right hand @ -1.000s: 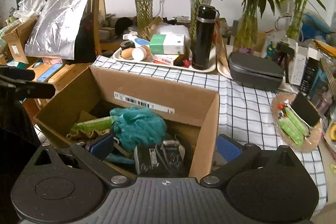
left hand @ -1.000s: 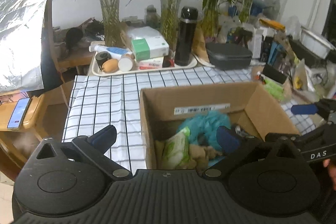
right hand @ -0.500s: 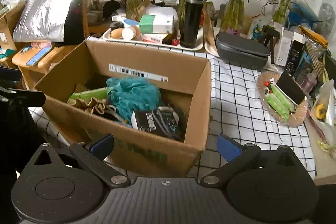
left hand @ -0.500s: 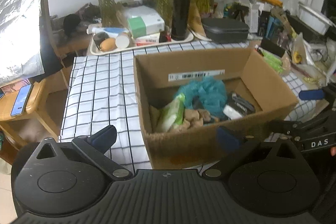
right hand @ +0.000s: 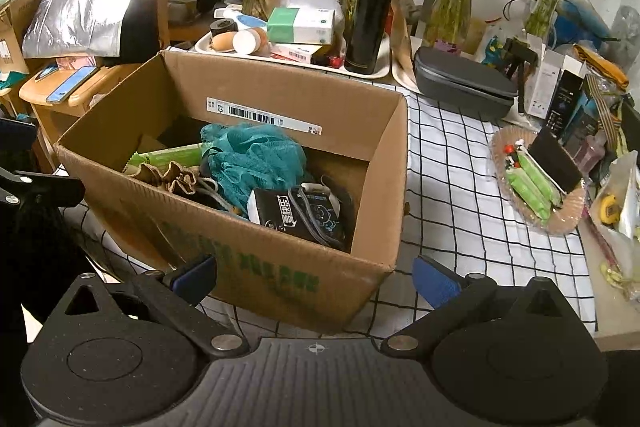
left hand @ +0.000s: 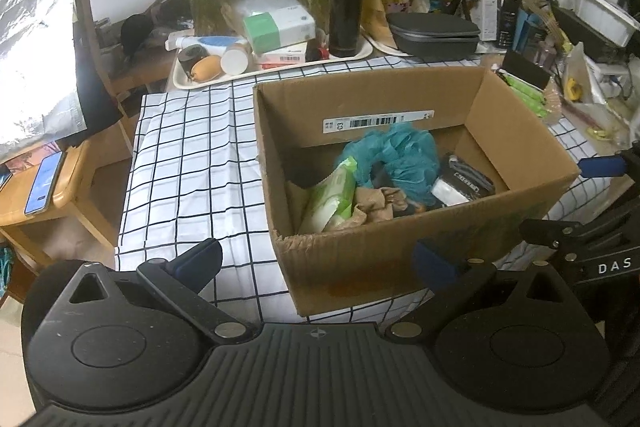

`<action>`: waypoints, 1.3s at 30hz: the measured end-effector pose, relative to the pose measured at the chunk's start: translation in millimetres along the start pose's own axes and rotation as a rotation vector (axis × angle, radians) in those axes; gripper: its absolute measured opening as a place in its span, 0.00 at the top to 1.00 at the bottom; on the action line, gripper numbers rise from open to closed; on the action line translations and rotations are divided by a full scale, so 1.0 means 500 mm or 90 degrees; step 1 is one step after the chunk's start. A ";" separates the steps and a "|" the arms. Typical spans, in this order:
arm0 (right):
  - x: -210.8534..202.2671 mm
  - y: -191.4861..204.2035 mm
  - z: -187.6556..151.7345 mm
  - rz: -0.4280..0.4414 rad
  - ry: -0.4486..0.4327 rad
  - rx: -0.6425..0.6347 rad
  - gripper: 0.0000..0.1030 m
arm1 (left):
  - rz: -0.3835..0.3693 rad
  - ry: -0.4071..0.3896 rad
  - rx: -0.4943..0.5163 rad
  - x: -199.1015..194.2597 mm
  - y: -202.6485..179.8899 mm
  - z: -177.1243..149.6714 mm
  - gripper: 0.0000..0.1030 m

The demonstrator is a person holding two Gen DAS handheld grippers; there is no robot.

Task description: Organize soft objects

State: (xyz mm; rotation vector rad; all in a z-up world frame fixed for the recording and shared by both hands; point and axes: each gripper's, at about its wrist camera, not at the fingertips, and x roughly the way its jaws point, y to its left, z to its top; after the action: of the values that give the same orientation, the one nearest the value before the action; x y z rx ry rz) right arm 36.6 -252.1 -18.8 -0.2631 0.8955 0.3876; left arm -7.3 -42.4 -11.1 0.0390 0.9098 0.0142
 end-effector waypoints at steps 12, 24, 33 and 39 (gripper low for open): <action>0.004 -0.002 0.000 -0.001 0.003 0.004 0.00 | 0.005 0.017 -0.001 0.009 -0.001 0.000 0.00; 0.004 -0.002 0.002 0.003 0.002 0.006 0.00 | 0.000 0.019 0.001 0.009 -0.003 -0.001 0.00; 0.004 -0.003 0.003 0.003 0.001 0.009 0.00 | -0.002 0.023 0.006 0.010 -0.009 0.001 0.00; 0.004 -0.003 0.002 0.005 0.000 0.011 0.00 | -0.001 0.025 0.007 0.011 -0.011 0.001 0.00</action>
State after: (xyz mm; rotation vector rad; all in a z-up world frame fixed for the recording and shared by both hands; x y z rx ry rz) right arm 39.2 -252.7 -19.5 -0.2441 0.8994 0.3870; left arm -3.6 -47.6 -15.3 0.0489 0.9491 0.0087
